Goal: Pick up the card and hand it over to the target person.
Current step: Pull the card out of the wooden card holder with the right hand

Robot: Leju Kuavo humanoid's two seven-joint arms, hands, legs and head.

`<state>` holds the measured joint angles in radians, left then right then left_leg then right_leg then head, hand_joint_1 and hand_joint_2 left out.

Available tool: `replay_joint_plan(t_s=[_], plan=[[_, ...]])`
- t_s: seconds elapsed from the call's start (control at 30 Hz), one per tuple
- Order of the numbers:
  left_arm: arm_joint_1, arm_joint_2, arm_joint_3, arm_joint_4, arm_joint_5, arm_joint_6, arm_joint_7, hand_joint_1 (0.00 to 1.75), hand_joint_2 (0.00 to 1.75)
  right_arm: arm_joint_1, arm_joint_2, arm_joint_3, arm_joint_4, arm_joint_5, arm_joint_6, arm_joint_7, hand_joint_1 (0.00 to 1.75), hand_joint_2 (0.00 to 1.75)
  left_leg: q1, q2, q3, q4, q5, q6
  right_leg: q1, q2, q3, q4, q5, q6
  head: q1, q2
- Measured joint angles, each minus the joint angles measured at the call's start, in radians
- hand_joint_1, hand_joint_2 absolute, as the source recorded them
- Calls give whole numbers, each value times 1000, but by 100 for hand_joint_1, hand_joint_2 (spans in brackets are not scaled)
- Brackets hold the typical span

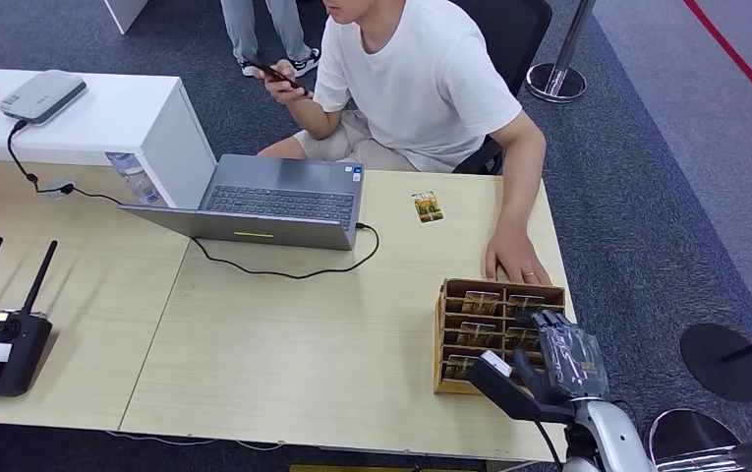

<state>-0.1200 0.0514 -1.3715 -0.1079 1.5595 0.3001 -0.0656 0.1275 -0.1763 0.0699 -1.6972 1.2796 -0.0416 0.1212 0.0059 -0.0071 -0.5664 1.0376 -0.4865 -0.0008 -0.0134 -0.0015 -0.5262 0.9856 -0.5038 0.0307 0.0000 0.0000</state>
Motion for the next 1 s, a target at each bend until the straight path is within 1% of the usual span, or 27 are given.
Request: replay_joint_plan(t_s=[0.23, 0.5, 1.0], plan=[[1, -2, 0, 0, 3, 0, 0, 0, 0, 1, 1, 1, 3, 4, 6, 2, 84, 175, 0, 0, 0, 0, 0, 0, 0, 0, 0, 0, 0, 0, 0, 0], [0, -3, -3, 0, 5, 1, 6, 0, 0, -4, 3, 6, 2, 8, 15, 2, 90, 175, 0, 0, 0, 0, 0, 0, 0, 1, 0, 0, 0, 0, 0, 0], [1, -1, -4, 2, 11, 3, 3, 0, 0, -26, 14, 15, 8, 16, 34, 2, 91, 175, 0, 1, 0, 0, 0, 0, 0, 2, -1, 1, 0, 0, 0, 0]])
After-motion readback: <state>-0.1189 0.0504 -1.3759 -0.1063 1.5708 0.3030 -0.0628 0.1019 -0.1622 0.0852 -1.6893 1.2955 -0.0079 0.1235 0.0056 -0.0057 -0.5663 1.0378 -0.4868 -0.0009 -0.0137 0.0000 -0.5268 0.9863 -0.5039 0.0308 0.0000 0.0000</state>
